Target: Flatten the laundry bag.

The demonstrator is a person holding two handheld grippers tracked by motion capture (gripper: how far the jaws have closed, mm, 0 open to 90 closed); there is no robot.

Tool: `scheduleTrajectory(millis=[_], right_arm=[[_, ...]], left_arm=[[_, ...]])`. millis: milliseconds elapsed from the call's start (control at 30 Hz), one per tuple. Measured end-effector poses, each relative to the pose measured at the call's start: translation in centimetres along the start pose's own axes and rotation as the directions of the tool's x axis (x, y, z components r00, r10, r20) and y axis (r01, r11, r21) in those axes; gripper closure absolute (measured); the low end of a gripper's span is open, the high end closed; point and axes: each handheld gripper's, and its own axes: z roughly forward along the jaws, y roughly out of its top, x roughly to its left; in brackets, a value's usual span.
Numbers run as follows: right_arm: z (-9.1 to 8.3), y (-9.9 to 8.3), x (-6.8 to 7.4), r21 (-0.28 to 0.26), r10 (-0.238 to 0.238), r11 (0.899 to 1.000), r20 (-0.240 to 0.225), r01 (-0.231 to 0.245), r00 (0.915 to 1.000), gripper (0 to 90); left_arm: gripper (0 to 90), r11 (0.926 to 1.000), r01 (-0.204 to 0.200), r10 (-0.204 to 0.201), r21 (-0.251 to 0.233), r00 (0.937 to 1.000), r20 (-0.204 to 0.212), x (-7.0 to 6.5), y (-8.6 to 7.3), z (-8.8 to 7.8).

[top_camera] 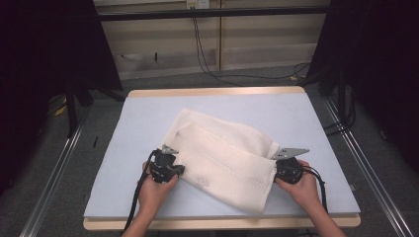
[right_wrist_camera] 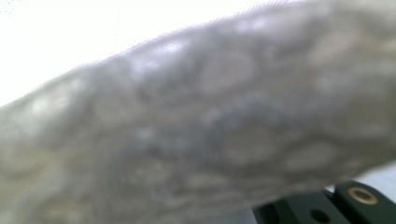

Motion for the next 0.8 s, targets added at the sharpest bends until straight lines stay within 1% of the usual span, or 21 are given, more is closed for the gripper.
scheduleTrajectory(millis=[100,200,233,300,333,433,467,500,533,600,633,700,733,767,800], right_arm=[[0.0,0.0,-0.1,-0.015,0.014,1.000,0.008,-0.014,0.9999,83.6],[-0.2,0.1,-0.2,-0.027,0.025,0.999,0.019,-0.024,0.9995,83.9],[-0.2,0.1,-0.3,-0.038,0.027,0.999,0.025,-0.026,0.9993,84.0],[-0.3,0.1,-0.6,-0.049,0.034,0.998,0.028,-0.033,0.9990,84.0],[-0.5,0.1,-0.7,-0.052,0.046,0.998,0.035,-0.044,0.9983,84.0],[-0.8,0.1,-1.2,-0.075,0.065,0.995,0.043,-0.062,0.9970,84.0],[-0.9,0.1,-1.4,-0.079,0.075,0.994,0.049,-0.071,0.9960,84.0],[-0.9,0.1,-1.5,-0.081,0.076,0.994,0.049,-0.072,0.9959,84.0],[-1.0,0.1,-1.7,-0.083,0.081,0.994,0.055,-0.077,0.9952,84.0],[-1.1,0.1,-2.1,-0.093,0.092,0.992,0.062,-0.086,0.9938,84.0],[-1.1,0.1,-2.3,-0.099,0.100,0.991,0.068,-0.093,0.9927,84.0],[-1.1,0.2,-2.8,-0.100,0.110,0.990,0.080,-0.102,0.9907,84.0],[-1.0,0.3,-3.0,-0.099,0.105,0.990,0.091,-0.096,0.9903,84.0],[-1.0,0.3,-3.2,-0.099,0.109,0.990,0.096,-0.099,0.9894,84.0],[-0.9,0.4,-3.5,-0.098,0.106,0.991,0.103,-0.096,0.9890,84.0]], left_arm=[[88.2,0.9999,0.000,0.000,-0.015,1.0000,0.005,0.1,0.3,0.2],[88.4,0.9996,-0.022,0.021,-0.021,0.9997,-0.015,-0.2,0.8,0.6],[88.5,0.9994,-0.021,0.021,-0.026,0.9996,-0.020,-0.3,1.1,0.9],[88.6,0.9994,-0.027,0.026,-0.022,0.9996,-0.010,-0.2,1.5,1.2],[88.6,0.9994,-0.027,0.027,-0.024,0.9996,-0.011,-0.1,1.8,1.4],[88.6,0.9991,-0.031,0.031,-0.028,0.9995,-0.007,-0.1,2.6,2.1],[88.6,0.9991,-0.033,0.032,-0.029,0.9995,-0.005,-0.1,2.8,2.3],[88.6,0.9989,-0.037,0.036,-0.030,0.9993,-0.013,-0.1,3.1,2.5],[88.6,0.9989,-0.036,0.035,-0.030,0.9994,-0.003,-0.1,3.4,2.7],[88.6,0.9987,-0.036,0.036,-0.036,0.9994,-0.003,-0.1,4.0,3.1],[88.6,0.9984,-0.043,0.043,-0.035,0.9991,-0.004,-0.1,4.3,3.4],[88.5,0.9984,-0.042,0.042,-0.038,0.9991,-0.005,-0.1,5.0,4.0],[88.5,0.9984,-0.041,0.040,-0.039,0.9992,-0.007,-0.1,5.2,4.2],[88.5,0.9983,-0.040,0.040,-0.041,0.9992,0.000,-0.1,5.5,4.4],[88.5,0.9986,-0.043,0.043,-0.031,0.9991,-0.003,0.0,5.9,4.6]])
